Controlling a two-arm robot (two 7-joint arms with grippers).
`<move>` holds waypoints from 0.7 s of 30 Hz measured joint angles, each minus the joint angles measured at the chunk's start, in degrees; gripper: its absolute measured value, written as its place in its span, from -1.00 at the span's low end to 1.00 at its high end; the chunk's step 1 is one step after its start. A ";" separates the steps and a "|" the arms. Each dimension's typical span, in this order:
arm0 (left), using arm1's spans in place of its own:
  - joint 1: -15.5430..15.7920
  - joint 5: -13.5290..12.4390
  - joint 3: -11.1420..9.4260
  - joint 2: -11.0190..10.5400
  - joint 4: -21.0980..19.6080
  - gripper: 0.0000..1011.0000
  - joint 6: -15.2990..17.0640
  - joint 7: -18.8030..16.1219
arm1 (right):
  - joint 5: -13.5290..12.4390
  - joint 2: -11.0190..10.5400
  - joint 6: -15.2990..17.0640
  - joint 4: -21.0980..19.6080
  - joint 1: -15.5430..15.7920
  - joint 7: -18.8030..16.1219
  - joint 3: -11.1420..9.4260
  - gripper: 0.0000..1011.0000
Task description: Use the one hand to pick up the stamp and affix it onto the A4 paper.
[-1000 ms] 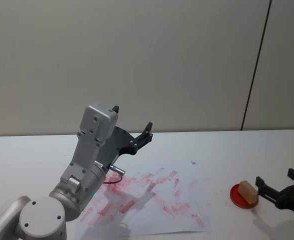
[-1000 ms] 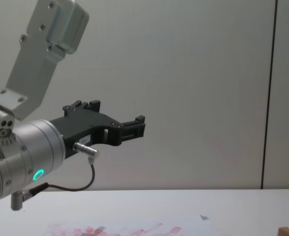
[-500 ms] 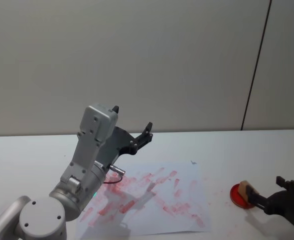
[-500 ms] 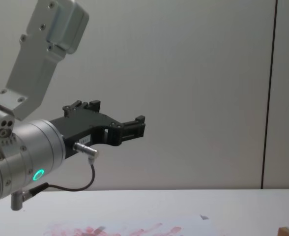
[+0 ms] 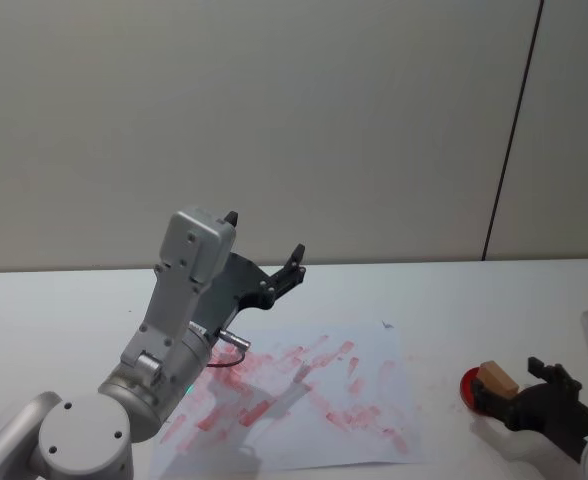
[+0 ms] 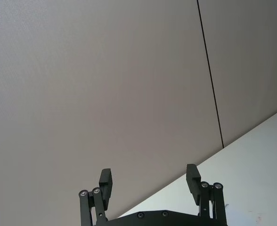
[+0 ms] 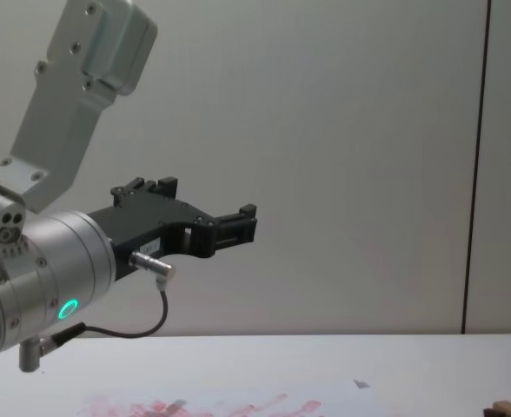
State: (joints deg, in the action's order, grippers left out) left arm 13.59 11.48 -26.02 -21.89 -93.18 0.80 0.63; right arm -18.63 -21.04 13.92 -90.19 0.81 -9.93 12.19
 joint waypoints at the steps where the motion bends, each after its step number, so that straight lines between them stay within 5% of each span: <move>1: 0.00 0.00 0.00 0.00 0.00 0.98 0.00 0.00 | 0.10 0.11 0.00 0.18 -0.15 -0.06 0.07 0.97; 21: 0.00 0.00 0.00 0.00 0.00 0.98 0.00 0.00 | 1.51 1.38 0.06 2.55 -1.86 -0.90 0.84 -0.17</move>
State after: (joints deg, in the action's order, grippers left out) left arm 13.59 11.48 -26.02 -21.89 -93.18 0.80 0.62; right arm -17.12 -19.66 13.97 -87.64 -1.05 -10.83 13.04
